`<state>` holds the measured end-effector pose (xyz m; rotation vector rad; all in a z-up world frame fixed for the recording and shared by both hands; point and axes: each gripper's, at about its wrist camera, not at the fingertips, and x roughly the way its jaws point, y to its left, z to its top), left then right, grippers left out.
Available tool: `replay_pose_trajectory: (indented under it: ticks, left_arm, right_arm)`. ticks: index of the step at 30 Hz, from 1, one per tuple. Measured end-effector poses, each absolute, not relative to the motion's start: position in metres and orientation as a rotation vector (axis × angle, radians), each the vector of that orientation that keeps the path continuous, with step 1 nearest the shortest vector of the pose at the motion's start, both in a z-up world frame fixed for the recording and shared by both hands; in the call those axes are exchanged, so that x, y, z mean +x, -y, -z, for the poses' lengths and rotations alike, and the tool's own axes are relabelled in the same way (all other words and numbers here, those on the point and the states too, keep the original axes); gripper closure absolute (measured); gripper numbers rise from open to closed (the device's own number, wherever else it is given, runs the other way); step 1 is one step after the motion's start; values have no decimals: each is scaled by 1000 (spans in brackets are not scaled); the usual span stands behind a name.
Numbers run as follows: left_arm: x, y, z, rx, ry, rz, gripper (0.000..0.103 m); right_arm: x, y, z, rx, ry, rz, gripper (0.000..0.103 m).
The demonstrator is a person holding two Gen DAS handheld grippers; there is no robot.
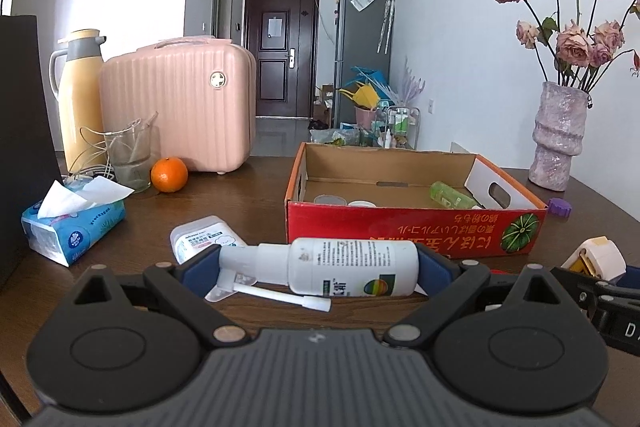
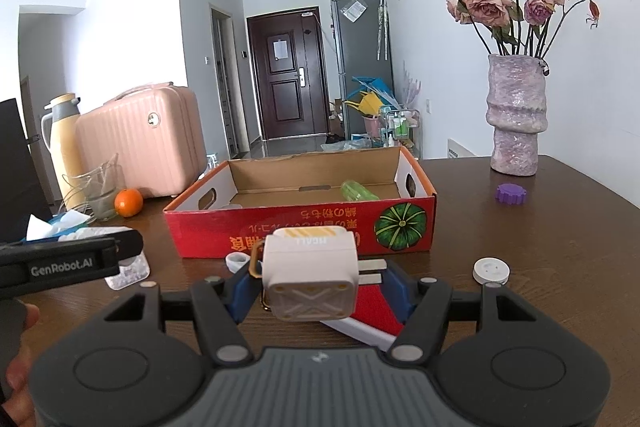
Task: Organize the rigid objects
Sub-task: 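Carry the white spray bottle and beige cube over the box with both tools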
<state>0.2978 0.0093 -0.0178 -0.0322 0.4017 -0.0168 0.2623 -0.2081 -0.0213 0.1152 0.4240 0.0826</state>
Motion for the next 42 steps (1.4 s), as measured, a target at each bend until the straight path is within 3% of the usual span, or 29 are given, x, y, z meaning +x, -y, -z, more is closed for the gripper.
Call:
replay_pose_trajectory:
  ticks: [19,42]
  left_arm:
    - [299,9,-11,-27,-337,26,4]
    - [377,17,-11,-91,-367,-13,4]
  right_arm:
    - [273,215,-4,91,-361,-92,39]
    - [349,214,-10,66,-334,-103,39]
